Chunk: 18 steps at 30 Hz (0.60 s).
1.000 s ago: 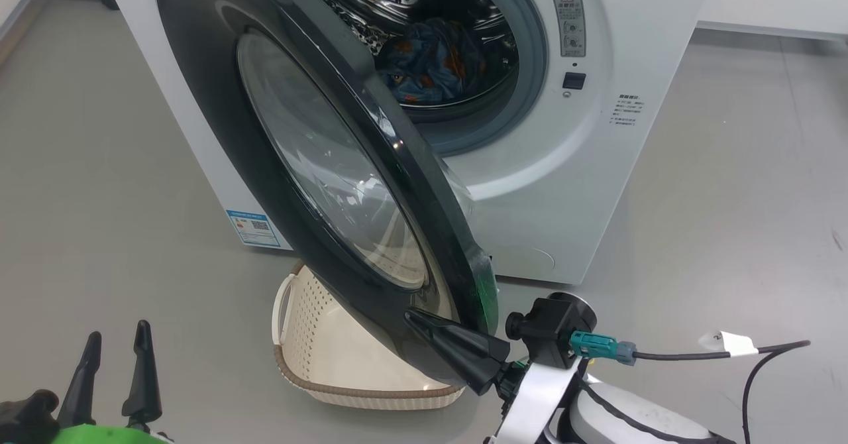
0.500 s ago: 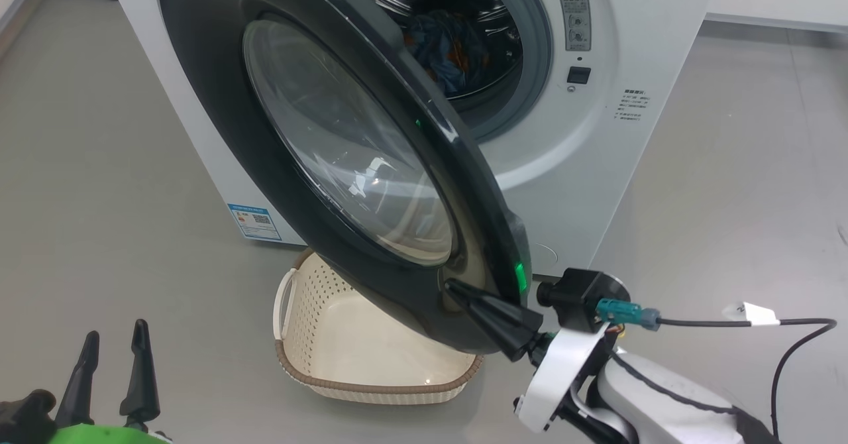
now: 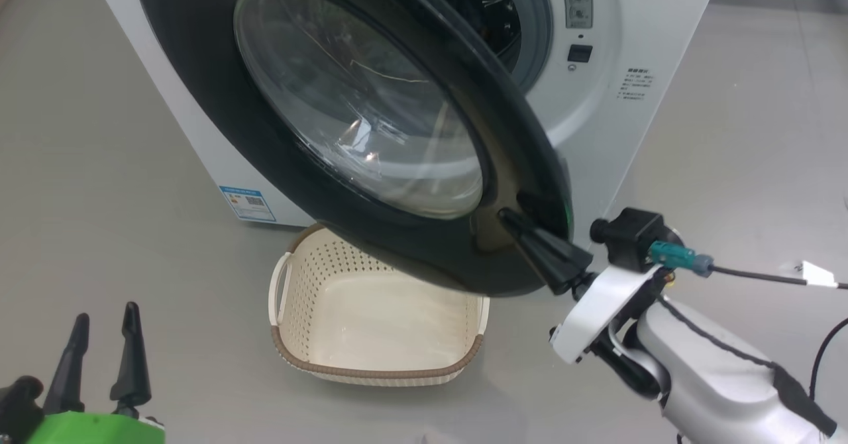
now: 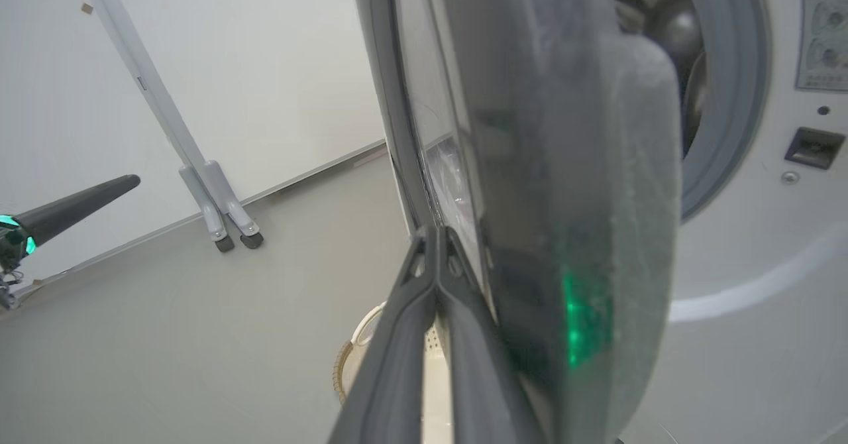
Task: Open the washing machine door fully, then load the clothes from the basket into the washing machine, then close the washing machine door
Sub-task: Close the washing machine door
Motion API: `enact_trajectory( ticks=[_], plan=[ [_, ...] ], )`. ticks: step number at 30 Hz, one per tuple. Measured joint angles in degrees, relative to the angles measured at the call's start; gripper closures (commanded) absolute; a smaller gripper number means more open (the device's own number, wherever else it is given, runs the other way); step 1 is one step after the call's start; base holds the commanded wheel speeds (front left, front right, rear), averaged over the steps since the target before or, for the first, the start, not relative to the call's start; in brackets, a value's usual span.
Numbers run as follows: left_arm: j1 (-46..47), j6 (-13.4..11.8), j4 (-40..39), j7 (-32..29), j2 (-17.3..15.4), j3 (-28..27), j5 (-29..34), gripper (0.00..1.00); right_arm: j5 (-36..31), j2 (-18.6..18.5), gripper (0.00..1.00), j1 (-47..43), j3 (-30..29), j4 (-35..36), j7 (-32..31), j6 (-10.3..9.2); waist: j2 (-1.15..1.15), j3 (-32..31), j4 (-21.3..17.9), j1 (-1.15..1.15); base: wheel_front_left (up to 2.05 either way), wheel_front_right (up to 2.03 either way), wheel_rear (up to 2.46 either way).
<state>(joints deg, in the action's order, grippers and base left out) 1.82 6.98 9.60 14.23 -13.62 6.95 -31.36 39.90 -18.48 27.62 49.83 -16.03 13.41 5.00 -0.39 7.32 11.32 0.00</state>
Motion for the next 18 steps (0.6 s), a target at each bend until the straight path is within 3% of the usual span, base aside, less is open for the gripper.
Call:
enact_trajectory(
  ticks=[18],
  plan=[
    [4.1,0.0,-1.7,0.0,-1.1,1.0,-1.7,0.00,0.0,-3.8,1.00,8.0,-7.7,-5.8,0.5,-2.04,0.00,7.5,2.6,0.00,0.00,0.00,0.00]
  ],
)
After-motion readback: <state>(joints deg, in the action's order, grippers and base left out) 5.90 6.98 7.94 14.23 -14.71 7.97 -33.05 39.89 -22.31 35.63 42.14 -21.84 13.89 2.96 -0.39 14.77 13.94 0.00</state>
